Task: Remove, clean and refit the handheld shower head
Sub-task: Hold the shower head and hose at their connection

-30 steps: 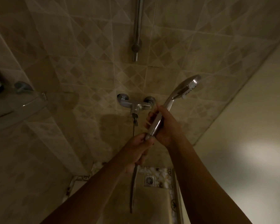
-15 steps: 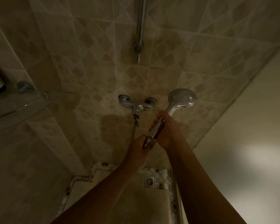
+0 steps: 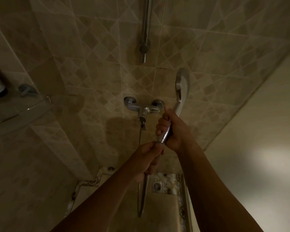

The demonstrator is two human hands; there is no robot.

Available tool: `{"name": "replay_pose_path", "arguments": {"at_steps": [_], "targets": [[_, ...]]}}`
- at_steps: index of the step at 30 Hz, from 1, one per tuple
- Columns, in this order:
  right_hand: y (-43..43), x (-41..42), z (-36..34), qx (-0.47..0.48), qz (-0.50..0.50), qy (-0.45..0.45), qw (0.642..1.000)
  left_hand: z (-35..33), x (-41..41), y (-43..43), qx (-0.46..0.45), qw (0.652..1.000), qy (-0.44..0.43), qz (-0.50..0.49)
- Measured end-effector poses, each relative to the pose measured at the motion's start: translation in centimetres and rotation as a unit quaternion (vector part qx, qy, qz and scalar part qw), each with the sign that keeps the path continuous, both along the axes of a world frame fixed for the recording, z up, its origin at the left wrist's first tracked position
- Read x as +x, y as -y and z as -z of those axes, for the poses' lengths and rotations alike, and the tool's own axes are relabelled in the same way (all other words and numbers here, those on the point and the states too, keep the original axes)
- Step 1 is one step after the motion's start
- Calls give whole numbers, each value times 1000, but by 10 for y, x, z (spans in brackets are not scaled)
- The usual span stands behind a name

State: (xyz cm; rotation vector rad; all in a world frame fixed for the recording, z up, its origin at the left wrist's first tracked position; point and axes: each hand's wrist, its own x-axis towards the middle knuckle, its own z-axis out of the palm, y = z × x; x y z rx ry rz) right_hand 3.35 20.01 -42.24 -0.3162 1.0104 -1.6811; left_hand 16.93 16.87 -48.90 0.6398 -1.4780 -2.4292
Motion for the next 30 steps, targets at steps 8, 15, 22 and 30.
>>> {"name": "replay_pose_path", "arguments": {"at_steps": [8, 15, 22, 30], "targets": [[1, 8, 3, 134, 78, -46, 987, 18, -14, -3, -373, 896, 142, -196], [2, 10, 5, 163, 166, 0, 972, 13, -18, -3, -448, 869, 147, -149], [-3, -3, 1, 61, 105, 44, 992, -5, -10, -7, -124, 992, 17, -19], [-4, -7, 1, -10, -18, 55, 998, -2, -1, 6, 54, 996, -18, 63]]}}
